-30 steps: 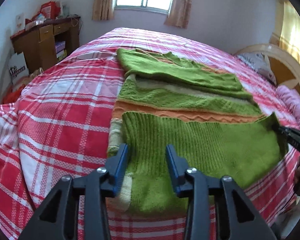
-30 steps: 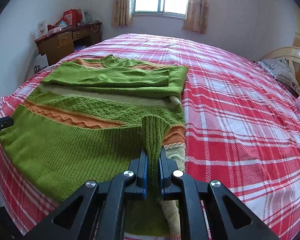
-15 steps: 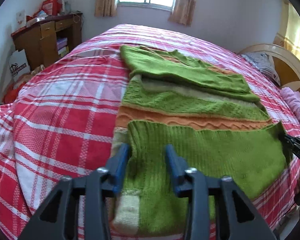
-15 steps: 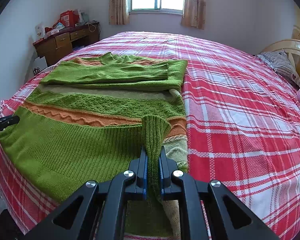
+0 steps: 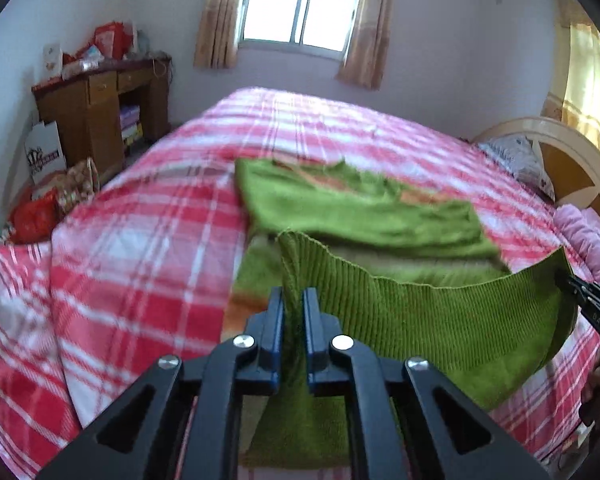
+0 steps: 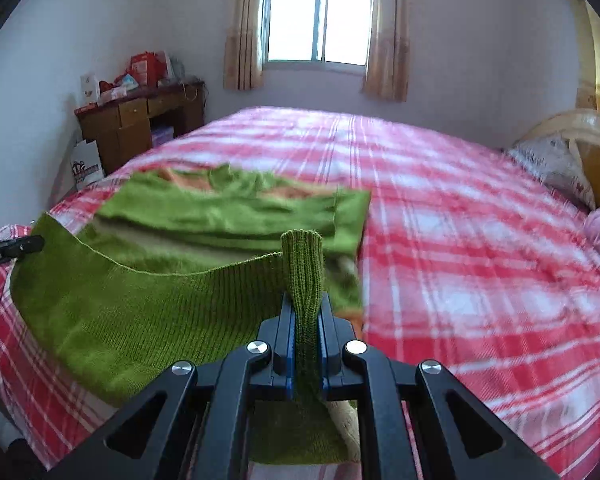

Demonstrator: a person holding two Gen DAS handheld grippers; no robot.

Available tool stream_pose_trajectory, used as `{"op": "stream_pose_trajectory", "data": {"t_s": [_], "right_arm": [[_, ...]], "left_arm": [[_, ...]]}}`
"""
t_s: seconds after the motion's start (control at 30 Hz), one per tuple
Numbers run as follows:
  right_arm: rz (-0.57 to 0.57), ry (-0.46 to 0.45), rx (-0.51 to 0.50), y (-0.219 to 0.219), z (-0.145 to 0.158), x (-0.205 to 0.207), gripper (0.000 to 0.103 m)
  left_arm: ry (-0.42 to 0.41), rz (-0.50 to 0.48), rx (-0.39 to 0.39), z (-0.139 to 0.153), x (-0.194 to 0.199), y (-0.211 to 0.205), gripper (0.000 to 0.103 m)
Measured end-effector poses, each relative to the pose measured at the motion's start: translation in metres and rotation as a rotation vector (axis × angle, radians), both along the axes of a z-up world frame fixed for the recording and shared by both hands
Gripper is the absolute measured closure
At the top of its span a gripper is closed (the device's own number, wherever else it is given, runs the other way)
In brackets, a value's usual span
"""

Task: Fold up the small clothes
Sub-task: 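Lift the held edge and fold it over the sweater body with the right gripper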

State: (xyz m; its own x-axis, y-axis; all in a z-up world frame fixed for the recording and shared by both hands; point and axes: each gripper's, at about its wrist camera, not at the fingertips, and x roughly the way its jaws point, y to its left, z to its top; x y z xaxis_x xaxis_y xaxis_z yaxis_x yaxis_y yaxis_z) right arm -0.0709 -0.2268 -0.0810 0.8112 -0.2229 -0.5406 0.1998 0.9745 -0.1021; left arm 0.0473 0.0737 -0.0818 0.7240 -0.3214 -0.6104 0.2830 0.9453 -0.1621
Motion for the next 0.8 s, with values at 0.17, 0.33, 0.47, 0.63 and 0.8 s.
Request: {"op": "stream_pose_trajectory", "data": {"t_s": [0.17,0.33,0.47,0.63,0.8], "right_arm": [[-0.025,-0.037,-0.034,-0.004,0.014,0.018,0.095],[-0.047,-0.051,-0.051,-0.01,0.021,0.037,0.095],[-0.049,-0.049,-0.067,-0.015,0.024,0.056,0.095],[-0.052,-0.039,-0.073,-0.026,0.026,0.082,0.095],[-0.055,-0.027,-0.054,-0.04,0.025,0.111,0.095]], "left_arm": [[-0.024,0.034,-0.017,0.012,0.025,-0.002,0.094],[-0.021,0.058,-0.043,0.014,0.048,-0.007,0.094],[-0.003,0.076,-0.062,0.013,0.068,-0.009,0.094],[0.013,0.097,-0.088,0.01,0.091,-0.014,0.094],[0.015,0.115,-0.091,0.008,0.113,-0.019,0.094]]}}
